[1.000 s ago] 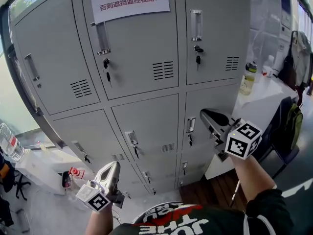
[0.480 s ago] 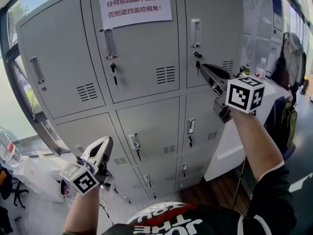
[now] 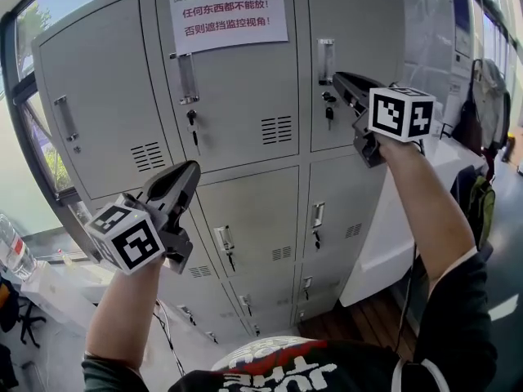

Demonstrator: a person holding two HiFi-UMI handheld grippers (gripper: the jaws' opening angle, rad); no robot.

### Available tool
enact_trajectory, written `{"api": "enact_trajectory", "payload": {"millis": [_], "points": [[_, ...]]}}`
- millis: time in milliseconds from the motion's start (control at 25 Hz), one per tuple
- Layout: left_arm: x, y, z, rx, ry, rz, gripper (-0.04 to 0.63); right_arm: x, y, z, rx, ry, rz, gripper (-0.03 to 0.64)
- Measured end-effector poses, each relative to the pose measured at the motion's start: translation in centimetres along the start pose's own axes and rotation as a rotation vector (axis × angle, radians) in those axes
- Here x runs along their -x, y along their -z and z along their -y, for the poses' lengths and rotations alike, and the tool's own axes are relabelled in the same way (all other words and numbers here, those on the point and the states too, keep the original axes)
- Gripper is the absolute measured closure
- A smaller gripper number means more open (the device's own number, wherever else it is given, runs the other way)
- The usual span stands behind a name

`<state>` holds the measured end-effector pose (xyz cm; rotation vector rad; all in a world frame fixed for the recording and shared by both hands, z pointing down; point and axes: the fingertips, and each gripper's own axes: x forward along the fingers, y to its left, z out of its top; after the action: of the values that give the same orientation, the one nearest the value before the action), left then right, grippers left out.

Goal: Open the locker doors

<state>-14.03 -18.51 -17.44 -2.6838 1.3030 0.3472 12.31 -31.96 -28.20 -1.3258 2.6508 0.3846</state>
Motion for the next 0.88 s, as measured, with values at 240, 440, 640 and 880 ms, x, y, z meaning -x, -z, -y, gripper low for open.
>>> {"api": "enact_trajectory", "payload": {"millis": [240, 440, 640, 880], "points": [[-3.9, -3.0, 0.8, 0.000, 0.057, 0.019, 0.597, -3.2, -1.2, 1.4, 0.028, -0.010, -0.032, 0.538], [-5.9, -3.6, 1.4, 0.031, 0.077, 0.010, 0.597, -5.1, -0.9, 1.3, 0.018, -0.039, -0.073, 0.431], [-6.3, -3.7, 1.9, 0.027, 0.082, 0.006, 0.597, -6.5, -0.5, 0.7, -0.009, -0.080, -0.104, 0.422], [-5.7, -3.9, 2.1, 0.013, 0.083, 0.010, 0.597, -6.6, -0.3, 0.1, -0.017, -0.107, -0.108, 0.420]]}}
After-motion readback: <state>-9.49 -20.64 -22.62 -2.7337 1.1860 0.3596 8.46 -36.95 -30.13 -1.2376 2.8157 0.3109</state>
